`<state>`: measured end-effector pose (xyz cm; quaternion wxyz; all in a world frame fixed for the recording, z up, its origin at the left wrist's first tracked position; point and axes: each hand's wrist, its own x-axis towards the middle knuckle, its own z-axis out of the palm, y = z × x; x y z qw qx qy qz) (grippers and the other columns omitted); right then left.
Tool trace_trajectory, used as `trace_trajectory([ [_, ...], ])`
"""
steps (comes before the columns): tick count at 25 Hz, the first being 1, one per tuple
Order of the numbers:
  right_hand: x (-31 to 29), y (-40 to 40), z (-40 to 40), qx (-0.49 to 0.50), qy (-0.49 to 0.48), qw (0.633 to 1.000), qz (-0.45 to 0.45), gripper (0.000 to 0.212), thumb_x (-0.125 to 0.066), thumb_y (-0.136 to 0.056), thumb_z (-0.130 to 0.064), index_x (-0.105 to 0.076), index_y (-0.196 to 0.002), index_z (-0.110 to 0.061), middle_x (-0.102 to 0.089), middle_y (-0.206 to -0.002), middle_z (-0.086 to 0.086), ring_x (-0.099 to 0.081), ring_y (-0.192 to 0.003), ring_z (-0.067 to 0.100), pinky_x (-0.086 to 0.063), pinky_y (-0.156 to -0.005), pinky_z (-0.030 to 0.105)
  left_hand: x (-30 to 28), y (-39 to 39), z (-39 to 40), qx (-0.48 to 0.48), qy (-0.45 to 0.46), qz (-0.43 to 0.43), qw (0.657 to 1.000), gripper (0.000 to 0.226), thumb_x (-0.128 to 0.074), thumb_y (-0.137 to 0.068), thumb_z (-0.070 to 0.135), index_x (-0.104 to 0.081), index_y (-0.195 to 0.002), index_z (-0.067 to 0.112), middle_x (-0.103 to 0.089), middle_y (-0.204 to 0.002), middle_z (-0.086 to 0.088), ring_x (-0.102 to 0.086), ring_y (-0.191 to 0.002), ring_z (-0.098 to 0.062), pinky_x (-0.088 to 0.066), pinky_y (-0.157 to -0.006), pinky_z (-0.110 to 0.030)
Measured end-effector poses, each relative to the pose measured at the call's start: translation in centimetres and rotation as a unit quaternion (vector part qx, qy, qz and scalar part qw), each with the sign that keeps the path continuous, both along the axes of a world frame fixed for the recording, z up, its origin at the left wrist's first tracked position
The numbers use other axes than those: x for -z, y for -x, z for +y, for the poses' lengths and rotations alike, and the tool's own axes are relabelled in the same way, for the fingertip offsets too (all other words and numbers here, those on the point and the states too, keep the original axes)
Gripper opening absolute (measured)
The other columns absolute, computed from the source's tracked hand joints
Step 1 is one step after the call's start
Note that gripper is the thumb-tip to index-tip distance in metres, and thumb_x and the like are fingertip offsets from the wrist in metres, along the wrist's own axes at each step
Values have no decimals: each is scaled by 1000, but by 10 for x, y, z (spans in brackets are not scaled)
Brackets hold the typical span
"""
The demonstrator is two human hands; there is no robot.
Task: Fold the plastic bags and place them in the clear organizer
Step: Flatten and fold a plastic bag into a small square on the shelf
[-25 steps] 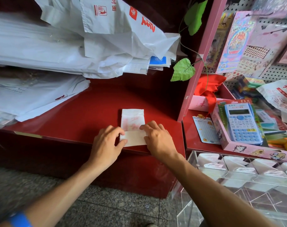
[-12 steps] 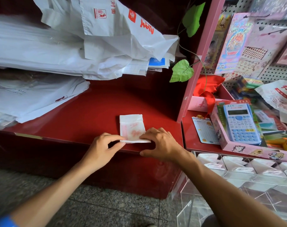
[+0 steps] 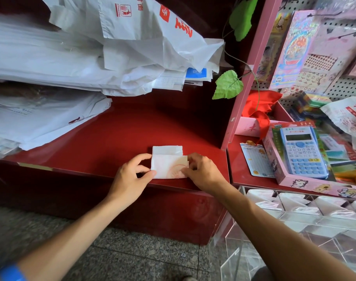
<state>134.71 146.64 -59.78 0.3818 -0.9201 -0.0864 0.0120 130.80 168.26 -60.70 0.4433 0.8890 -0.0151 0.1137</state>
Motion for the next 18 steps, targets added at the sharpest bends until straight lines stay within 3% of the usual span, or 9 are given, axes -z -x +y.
trace_trajectory([
  [3,2,-2,4,21,5,1000,11,45,-70,-83,-23,-52,-124,-23,-68,-81,-5,-64,-79,17,-50,-73,32,-2,2,-5,9,0,-10,1000,50,-74,-84,19,-55,-127,33,-70,-72,14,-59,-76,-2,-33,-71,2],
  [5,3,-1,5,8,30,999,-11,51,-71,-83,-23,-49,-128,-23,-64,-77,-10,-62,-77,15,-51,-76,35,-1,1,-4,25,-21,-3,999,53,-77,-80,17,-55,-124,36,-67,-74,15,-60,-72,-5,-39,-67,-6],
  [7,6,0,4,-23,75,996,-45,46,-70,-84,-26,-54,-127,-24,-60,-83,-12,-59,-81,14,-51,-80,37,1,-1,0,37,-62,2,997,43,-79,-77,20,-61,-111,40,-63,-78,13,-58,-76,-5,-40,-70,-18],
  [9,10,-1,2,-43,101,992,-70,40,-68,-86,-33,-61,-125,-26,-57,-102,-7,-57,-95,19,-49,-89,41,3,-1,7,57,-100,-7,993,38,-79,-74,36,-62,-108,41,-57,-95,19,-51,-88,-1,-38,-79,-21],
  [11,11,0,1,-70,140,984,-81,43,-65,-87,-42,-61,-128,-29,-50,-124,-5,-50,-108,22,-45,-95,43,4,0,12,100,-168,-10,981,55,-66,-68,60,-62,-118,37,-48,-120,28,-42,-107,1,-34,-93,-23],
  [13,8,4,-2,-114,188,971,-89,51,-62,-87,-53,-57,-134,-34,-45,-140,-11,-43,-115,20,-41,-98,43,5,2,11,120,-222,-13,968,68,-58,-66,67,-62,-125,34,-43,-127,33,-38,-115,0,-35,-98,-33],
  [16,4,6,-7,-158,226,957,-88,66,-65,-81,-62,-50,-139,-35,-46,-142,-16,-40,-117,16,-37,-97,39,6,1,12,111,-198,-45,973,51,-78,-69,41,-69,-119,30,-47,-114,40,-47,-110,0,-44,-97,-40],
  [18,5,4,-8,-164,218,959,-83,71,-69,-76,-62,-52,-138,-32,-51,-136,-15,-43,-115,15,-37,-93,35,5,0,14,105,-169,-44,979,42,-84,-74,22,-72,-113,30,-52,-108,37,-52,-103,4,-44,-96,-23],
])
